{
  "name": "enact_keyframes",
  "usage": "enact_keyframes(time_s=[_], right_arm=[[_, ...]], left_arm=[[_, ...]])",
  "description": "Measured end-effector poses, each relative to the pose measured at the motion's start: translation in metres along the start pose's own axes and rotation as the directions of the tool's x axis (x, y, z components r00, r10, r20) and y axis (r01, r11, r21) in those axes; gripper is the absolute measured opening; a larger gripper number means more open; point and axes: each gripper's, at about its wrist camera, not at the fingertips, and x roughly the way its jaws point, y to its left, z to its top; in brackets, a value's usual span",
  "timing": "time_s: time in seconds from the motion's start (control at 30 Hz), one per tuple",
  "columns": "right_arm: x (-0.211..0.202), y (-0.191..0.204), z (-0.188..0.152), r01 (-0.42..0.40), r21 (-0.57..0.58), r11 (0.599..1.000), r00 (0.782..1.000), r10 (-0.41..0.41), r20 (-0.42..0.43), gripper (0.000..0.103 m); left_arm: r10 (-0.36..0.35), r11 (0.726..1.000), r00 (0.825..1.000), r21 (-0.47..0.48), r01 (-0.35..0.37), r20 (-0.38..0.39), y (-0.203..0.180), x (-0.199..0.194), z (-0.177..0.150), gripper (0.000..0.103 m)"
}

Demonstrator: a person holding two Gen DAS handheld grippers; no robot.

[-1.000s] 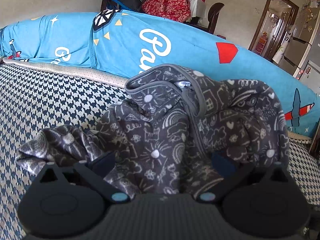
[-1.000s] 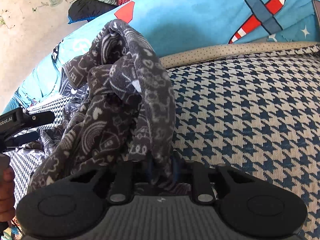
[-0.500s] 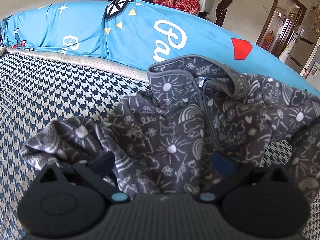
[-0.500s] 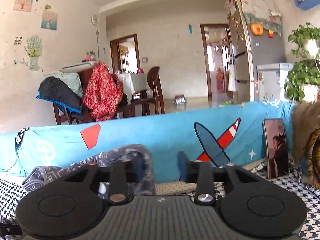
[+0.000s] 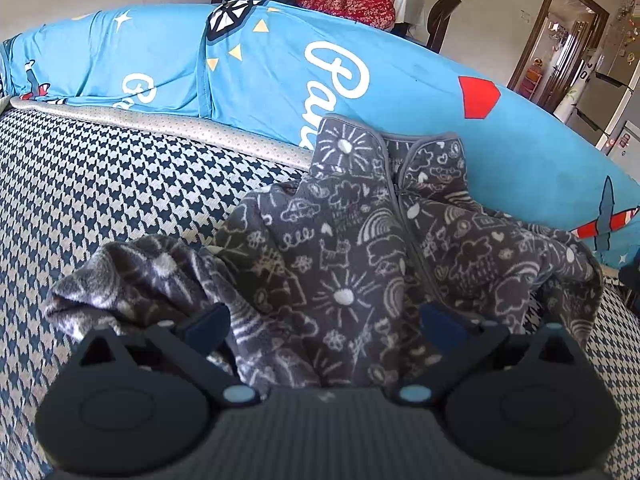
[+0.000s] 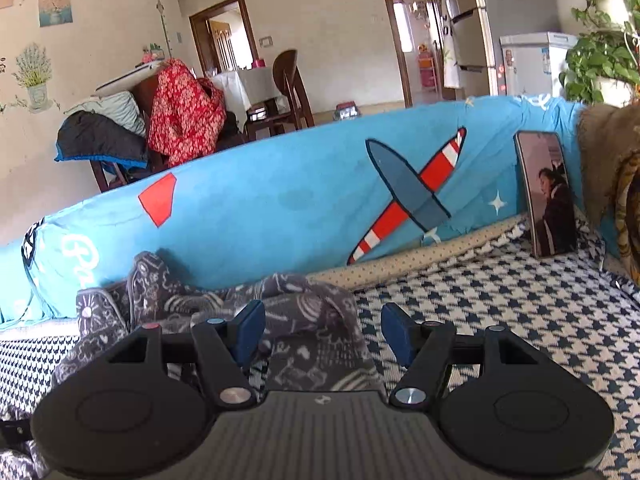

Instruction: Fold clothes

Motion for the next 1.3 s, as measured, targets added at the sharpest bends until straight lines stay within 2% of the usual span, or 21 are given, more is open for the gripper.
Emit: enact_keyframes(time_s=[0.2, 0.4, 0.47, 0.57, 0.6, 0.7, 0.77, 0.83, 0.9, 0.97, 1.03, 1.1, 1.2, 1.23, 1.3], right_arm=[[0.001, -0.005, -0.032, 0.01, -0.046, 0.999, 0.986, -0.018, -0.167, 0.069], [-0.007, -0.001, -0.061, -0.014, -0.14, 0.99, 0.963, -0.024, -0.27, 0.07], [-0.009, 0.0, -0.07, -0.032, -0.145, 0.989, 0.951, -0.014, -0.309, 0.07], [-0.01, 0.0, -0.082, -0.071, -0.092, 0.993, 0.922, 0.03, -0.385, 0.072], [-0.013, 0.001, -0.084, -0.082, -0.082, 0.993, 0.92, 0.043, -0.389, 0.076], [-0.018, 0.008, -0.09, -0.118, -0.092, 0.989, 0.919, 0.073, -0.388, 0.077], [-0.02, 0.013, -0.094, -0.127, -0.107, 0.986, 0.926, 0.079, -0.368, 0.075], [-0.02, 0.019, -0.098, -0.115, -0.152, 0.982, 0.938, 0.057, -0.343, 0.055], [-0.021, 0.025, -0.1, -0.09, -0.226, 0.97, 0.953, 0.019, -0.301, 0.021], [-0.022, 0.023, -0.097, -0.088, -0.228, 0.97, 0.962, 0.023, -0.273, 0.008], [-0.025, 0.016, -0.088, -0.082, -0.191, 0.978, 0.969, 0.034, -0.243, 0.006], [-0.03, 0.01, -0.077, -0.036, -0.179, 0.983, 0.984, 0.004, -0.179, 0.005], [-0.044, -0.001, -0.056, 0.094, -0.188, 0.978, 0.995, -0.099, -0.018, 0.005], [-0.05, -0.005, -0.049, 0.151, -0.186, 0.971, 0.988, -0.145, 0.044, 0.005], [-0.06, -0.015, -0.036, 0.273, -0.167, 0.948, 0.955, -0.245, 0.168, 0.005]], left_arm=[[-0.004, 1.0, 1.0, 0.002, 0.004, 0.015, -0.002, -0.007, -0.001, 0.103], [0.003, 1.0, 0.999, 0.01, -0.003, 0.035, -0.004, -0.014, -0.003, 0.103], [0.008, 1.0, 0.999, 0.011, -0.008, 0.037, -0.004, -0.016, -0.004, 0.103], [0.011, 1.0, 0.999, 0.014, -0.012, 0.038, -0.004, -0.016, -0.004, 0.103], [0.012, 1.0, 0.999, 0.015, -0.012, 0.038, -0.004, -0.016, -0.005, 0.103], [0.012, 1.0, 0.999, 0.018, -0.013, 0.036, -0.005, -0.015, -0.005, 0.103], [0.012, 1.0, 0.999, 0.02, -0.013, 0.035, -0.006, -0.015, -0.005, 0.103], [0.012, 1.0, 0.999, 0.022, -0.013, 0.035, -0.006, -0.014, -0.006, 0.103], [0.013, 1.0, 0.999, 0.025, -0.014, 0.034, -0.007, -0.014, -0.006, 0.103], [0.013, 1.0, 0.999, 0.027, -0.014, 0.033, -0.007, -0.014, -0.006, 0.103], [0.014, 1.0, 0.999, 0.026, -0.015, 0.032, -0.007, -0.013, -0.006, 0.103], [0.015, 1.0, 0.999, 0.022, -0.016, 0.032, -0.006, -0.013, -0.006, 0.103], [0.016, 1.0, 0.999, 0.021, -0.016, 0.032, -0.006, -0.013, -0.006, 0.103], [0.016, 1.0, 0.999, 0.022, -0.017, 0.032, -0.006, -0.013, -0.006, 0.103], [0.018, 1.0, 0.999, 0.023, -0.019, 0.032, -0.005, -0.013, -0.006, 0.103]])
